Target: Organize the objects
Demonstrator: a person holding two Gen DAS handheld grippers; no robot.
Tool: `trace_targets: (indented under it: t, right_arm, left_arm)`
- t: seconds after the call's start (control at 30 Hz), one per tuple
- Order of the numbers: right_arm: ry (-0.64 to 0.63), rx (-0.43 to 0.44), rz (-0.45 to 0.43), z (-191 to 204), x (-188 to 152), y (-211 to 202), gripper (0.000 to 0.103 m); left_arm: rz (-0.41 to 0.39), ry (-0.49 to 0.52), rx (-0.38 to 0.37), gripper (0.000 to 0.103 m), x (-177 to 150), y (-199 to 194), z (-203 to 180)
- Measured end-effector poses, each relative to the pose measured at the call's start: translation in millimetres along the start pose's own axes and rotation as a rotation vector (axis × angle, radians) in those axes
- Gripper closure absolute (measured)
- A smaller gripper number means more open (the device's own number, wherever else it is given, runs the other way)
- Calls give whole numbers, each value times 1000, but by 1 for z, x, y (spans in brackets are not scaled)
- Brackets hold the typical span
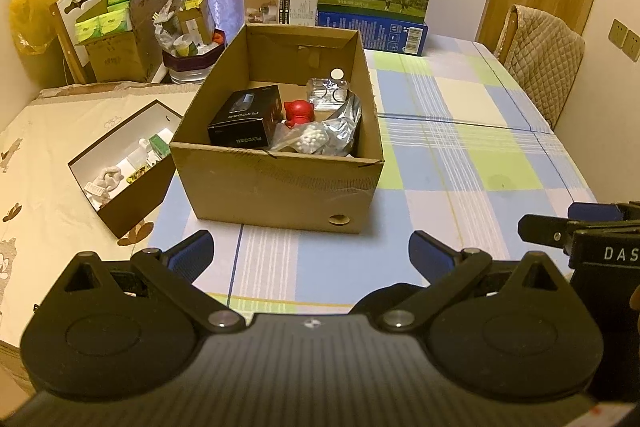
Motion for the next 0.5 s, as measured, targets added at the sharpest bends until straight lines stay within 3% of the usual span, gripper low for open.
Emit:
trace_targets:
  t: [0.5]
  right_arm:
    - [7, -1, 5, -3, 0, 3, 24]
  left_arm:
    - [7, 3, 3, 1, 0, 6, -3]
Point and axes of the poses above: each gripper's, at about its wrist camera, not at the fingertips, and y roughly the way its jaws point, z to its left, x to its top, the point moved 2 cm from there along y, roughly the way its jaws point, and after that the axes turned 4 degrees about -z, right-handed, at the moved point
